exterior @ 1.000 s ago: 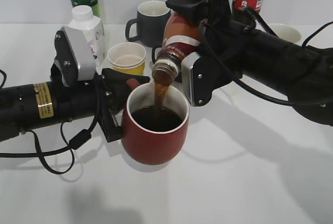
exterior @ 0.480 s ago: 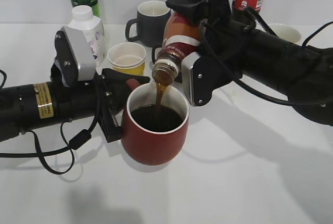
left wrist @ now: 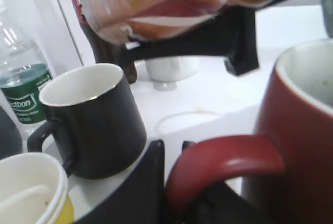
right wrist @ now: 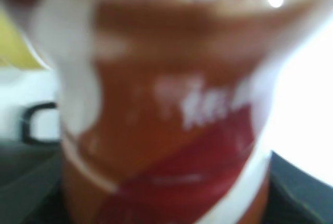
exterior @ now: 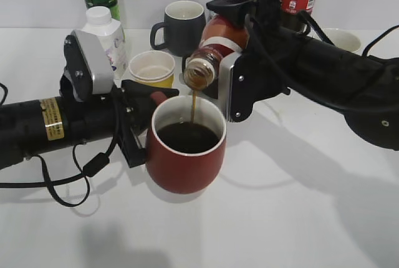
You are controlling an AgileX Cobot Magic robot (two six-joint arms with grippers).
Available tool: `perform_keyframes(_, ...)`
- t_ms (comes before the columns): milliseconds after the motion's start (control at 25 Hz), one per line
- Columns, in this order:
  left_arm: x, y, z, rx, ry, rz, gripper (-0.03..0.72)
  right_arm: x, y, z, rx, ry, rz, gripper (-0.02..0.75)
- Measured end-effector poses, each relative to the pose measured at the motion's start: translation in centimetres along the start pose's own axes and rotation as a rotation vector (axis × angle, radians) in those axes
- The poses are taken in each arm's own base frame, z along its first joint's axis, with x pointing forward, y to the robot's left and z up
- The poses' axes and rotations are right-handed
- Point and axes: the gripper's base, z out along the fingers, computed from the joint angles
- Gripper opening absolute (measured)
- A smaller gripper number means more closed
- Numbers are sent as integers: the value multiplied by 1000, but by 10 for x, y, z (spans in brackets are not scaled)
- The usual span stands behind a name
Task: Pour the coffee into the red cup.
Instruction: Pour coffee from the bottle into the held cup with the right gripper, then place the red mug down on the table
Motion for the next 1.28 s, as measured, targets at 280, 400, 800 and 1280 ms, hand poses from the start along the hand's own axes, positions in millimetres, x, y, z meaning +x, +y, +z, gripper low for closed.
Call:
perform_keyframes(280, -1, 2, 0, -27, -21, -22, 67, 1, 3, 0, -35, 12, 182, 506)
perform_keyframes(400, -1, 4, 0, -48, -25, -36, 67, 1, 2, 1, -39, 16, 290, 506)
perform_keyframes(800, -5, 14, -2, -156, -49, -94, 67, 19, -9, 7, 73, 180, 745, 506)
perform_keyframes(1280, -13, 30, -39, -431, -97, -227, 67, 38, -1, -2, 141, 444, 1196, 506)
